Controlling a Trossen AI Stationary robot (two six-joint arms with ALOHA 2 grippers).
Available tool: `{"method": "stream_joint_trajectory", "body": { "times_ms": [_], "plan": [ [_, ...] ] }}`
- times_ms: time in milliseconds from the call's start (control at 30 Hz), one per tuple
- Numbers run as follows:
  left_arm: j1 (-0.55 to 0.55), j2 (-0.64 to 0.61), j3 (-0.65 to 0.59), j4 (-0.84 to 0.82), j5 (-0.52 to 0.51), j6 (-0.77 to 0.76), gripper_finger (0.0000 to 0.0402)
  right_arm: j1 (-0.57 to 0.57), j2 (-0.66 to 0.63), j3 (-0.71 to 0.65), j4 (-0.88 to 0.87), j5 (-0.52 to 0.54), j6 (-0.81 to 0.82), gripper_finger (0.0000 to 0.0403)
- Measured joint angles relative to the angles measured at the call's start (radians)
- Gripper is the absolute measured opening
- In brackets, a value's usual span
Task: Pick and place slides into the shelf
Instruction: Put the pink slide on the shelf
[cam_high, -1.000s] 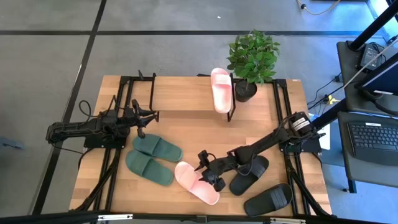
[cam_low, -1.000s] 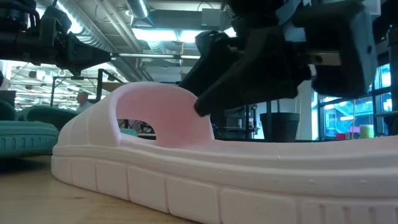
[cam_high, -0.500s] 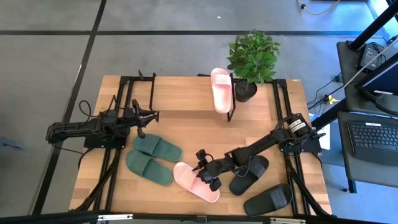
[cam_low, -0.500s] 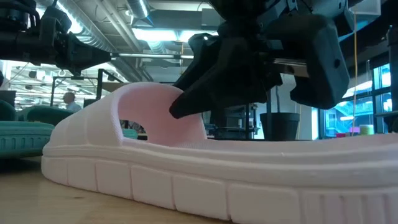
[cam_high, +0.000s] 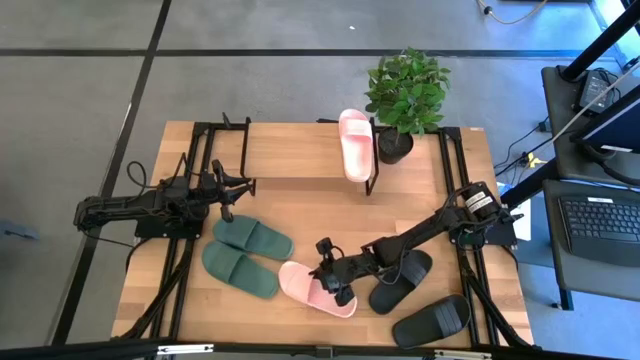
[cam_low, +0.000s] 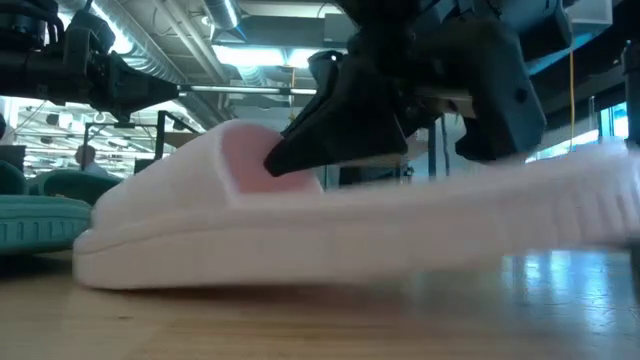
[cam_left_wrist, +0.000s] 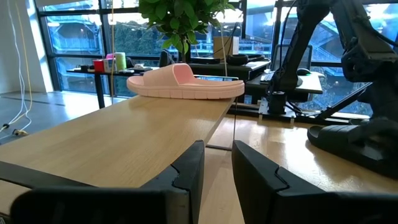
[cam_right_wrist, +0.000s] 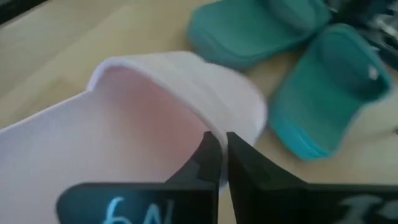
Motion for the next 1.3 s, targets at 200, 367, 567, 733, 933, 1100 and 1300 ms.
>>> {"method": "stream_joint_trajectory", "body": {
  "times_ms": [200, 367, 567, 733, 933, 1100, 1300],
  "plan": [
    [0.000, 0.000, 0.000, 0.000, 0.000, 0.000, 0.0076, -0.009, -0.072, 0.059, -0.140, 0.149, 0.058, 0.0015],
    [0.000, 0.000, 0.000, 0.000, 0.000, 0.002, 0.0076, -0.027, -0.132, 0.188, -0.382, 0.353, 0.076, 0.0014],
    [0.000, 0.000, 0.000, 0.000, 0.000, 0.002, 0.0076, -0.098, -0.166, 0.377, -0.595, 0.430, 0.091, 0.0014],
    [0.000, 0.000, 0.000, 0.000, 0.000, 0.001, 0.0076, -0.219, -0.170, 0.546, -0.789, 0.518, 0.100, 0.0014],
    [0.000, 0.000, 0.000, 0.000, 0.001, 0.001, 0.0076, -0.392, -0.173, 0.665, -0.952, 0.515, 0.167, 0.0014],
    [0.000, 0.000, 0.000, 0.000, 0.000, 0.002, 0.0076, -0.505, -0.173, 0.640, -0.872, 0.514, 0.160, 0.0014],
    [0.000, 0.000, 0.000, 0.000, 0.000, 0.003, 0.0076, -0.575, -0.171, 0.534, -0.712, 0.511, 0.182, 0.0014]
  ]
}}
